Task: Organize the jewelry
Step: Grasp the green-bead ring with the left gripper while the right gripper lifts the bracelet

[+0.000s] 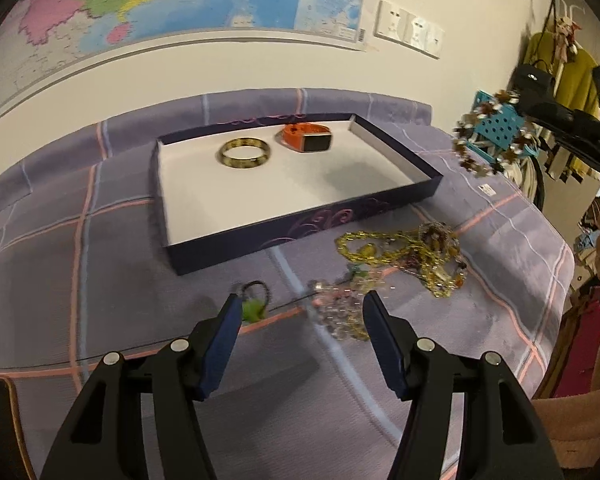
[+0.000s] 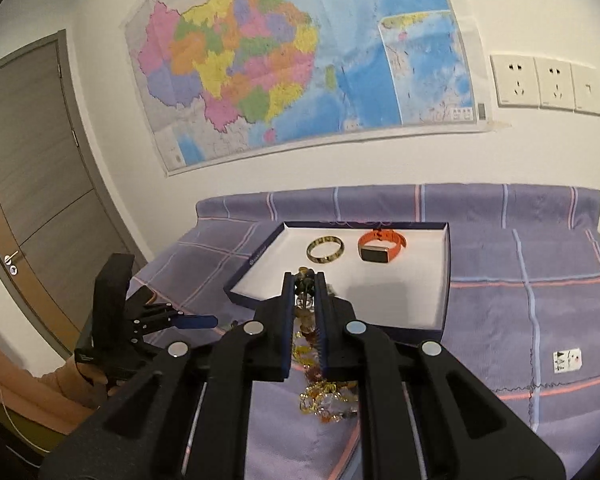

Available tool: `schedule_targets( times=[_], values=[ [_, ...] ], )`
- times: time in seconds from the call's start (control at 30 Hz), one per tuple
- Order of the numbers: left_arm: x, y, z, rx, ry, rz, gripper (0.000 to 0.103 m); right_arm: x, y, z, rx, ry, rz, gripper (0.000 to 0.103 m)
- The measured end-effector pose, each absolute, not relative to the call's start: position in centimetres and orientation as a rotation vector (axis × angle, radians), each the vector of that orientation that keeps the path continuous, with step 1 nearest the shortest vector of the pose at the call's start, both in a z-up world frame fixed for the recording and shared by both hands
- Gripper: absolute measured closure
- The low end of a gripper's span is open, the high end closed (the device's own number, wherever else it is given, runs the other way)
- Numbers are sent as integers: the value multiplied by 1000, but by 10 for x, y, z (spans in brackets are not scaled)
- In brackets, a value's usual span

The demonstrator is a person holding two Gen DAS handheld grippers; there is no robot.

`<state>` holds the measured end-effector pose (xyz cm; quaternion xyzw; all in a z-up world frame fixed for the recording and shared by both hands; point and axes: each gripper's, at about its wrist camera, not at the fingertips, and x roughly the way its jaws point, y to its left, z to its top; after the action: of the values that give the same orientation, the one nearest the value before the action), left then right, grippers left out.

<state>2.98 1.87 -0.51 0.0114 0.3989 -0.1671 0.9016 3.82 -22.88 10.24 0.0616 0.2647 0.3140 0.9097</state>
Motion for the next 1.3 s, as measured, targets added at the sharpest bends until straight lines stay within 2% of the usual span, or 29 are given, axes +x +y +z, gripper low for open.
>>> schedule_targets(
  times=[0.07,0.3,0.4,0.6,1.3],
  values=[
    [33,26,-8,19,837,-323,44,38,-226,102,121,550,647,93],
    [52,35,-24,20,898,-298,64,43,-219,83,134,603,653,93],
    [56,31,-26,47,898,-284,67,47,-217,75,145,626,659,93],
    [58,30,-26,45,900,-275,89,51,-213,64,163,655,675,93],
    [54,30,9,21,828,-297,90,69,-213,73,183,623,670,93]
  ],
)
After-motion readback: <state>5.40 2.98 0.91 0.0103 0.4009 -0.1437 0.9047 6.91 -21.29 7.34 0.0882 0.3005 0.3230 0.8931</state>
